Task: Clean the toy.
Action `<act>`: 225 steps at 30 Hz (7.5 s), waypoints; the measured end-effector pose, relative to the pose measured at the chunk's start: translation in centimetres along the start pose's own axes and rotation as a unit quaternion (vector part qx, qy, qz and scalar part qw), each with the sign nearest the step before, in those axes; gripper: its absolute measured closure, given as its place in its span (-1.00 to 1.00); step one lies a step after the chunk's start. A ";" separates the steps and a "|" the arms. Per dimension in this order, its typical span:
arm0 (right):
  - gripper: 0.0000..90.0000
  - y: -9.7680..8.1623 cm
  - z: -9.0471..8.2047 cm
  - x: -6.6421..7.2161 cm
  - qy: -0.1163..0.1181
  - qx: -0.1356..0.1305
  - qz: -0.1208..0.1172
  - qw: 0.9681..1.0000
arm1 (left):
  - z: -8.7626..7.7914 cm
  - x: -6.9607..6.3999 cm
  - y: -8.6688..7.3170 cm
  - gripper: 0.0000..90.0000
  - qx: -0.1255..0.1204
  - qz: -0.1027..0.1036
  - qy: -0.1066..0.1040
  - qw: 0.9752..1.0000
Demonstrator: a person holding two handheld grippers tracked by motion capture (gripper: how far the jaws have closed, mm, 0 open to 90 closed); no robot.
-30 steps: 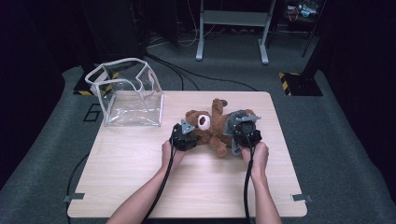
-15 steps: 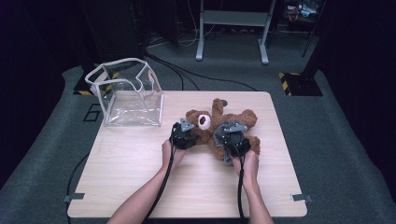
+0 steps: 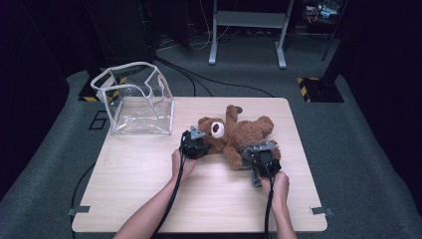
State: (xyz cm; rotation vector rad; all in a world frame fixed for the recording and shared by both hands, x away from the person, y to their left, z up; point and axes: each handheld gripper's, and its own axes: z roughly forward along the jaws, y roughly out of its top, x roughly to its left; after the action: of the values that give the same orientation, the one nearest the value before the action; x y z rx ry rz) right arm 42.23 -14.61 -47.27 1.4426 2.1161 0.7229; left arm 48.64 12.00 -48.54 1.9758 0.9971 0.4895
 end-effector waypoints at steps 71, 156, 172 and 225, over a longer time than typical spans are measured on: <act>0.64 2.4 -2.2 3.3 0.000 0.029 -0.048 0.998 | 0.1 0.4 -0.8 0.86 -0.008 0.009 -0.032 0.999; 0.66 -5.4 -3.4 -8.1 -0.087 0.022 0.102 0.991 | 0.2 -7.3 -1.7 -0.48 0.016 0.019 -0.072 0.997; 0.65 -5.8 -2.7 -8.3 -0.084 0.025 0.111 0.990 | 2.5 -10.7 -1.4 -0.75 0.020 0.009 -0.041 0.999; 0.65 -5.7 -2.7 -7.2 -0.076 -0.002 0.104 0.992 | -1.5 -6.6 3.5 0.64 -0.030 0.022 -0.102 0.994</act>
State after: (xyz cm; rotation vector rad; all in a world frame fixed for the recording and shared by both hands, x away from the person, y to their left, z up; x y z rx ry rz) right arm 39.00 -23.51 -48.37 1.6780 1.8682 0.6672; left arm 45.27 6.43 -44.60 1.9534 0.8041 0.3289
